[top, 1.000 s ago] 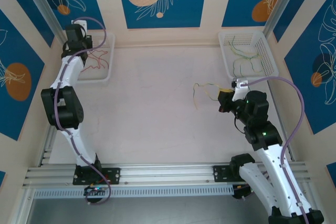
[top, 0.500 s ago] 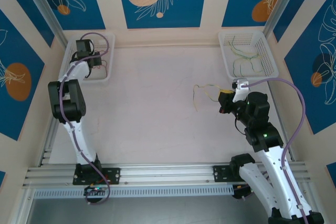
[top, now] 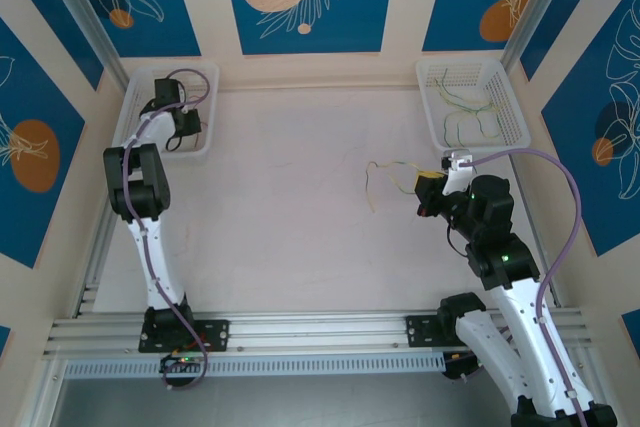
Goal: Untangle the cables
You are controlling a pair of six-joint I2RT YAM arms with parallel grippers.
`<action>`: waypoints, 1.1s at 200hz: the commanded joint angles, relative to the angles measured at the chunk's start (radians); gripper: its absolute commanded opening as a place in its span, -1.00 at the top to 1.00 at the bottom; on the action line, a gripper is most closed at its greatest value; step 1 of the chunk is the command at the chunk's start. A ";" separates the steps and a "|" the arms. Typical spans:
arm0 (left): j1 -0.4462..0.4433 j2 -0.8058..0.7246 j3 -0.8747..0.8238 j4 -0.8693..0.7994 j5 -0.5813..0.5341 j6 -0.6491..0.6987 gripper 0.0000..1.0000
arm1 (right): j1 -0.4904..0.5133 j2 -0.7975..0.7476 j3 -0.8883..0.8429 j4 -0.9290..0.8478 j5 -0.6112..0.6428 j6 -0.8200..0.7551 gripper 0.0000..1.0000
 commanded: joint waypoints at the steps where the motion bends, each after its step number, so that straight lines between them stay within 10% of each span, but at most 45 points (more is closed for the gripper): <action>1: 0.016 -0.073 0.049 -0.067 -0.022 -0.002 0.48 | 0.006 -0.014 0.037 0.013 -0.013 0.012 1.00; 60: 0.010 -0.336 -0.065 -0.075 -0.030 -0.078 -0.22 | 0.008 0.014 0.069 0.007 -0.005 0.019 1.00; 137: -0.064 -0.770 -0.327 -0.083 0.036 -0.191 -0.54 | 0.009 0.267 0.266 0.048 0.146 0.019 1.00; 220: -0.815 -1.359 -0.984 0.156 -0.146 -0.282 -0.55 | -0.288 0.756 0.740 0.034 0.160 0.027 1.00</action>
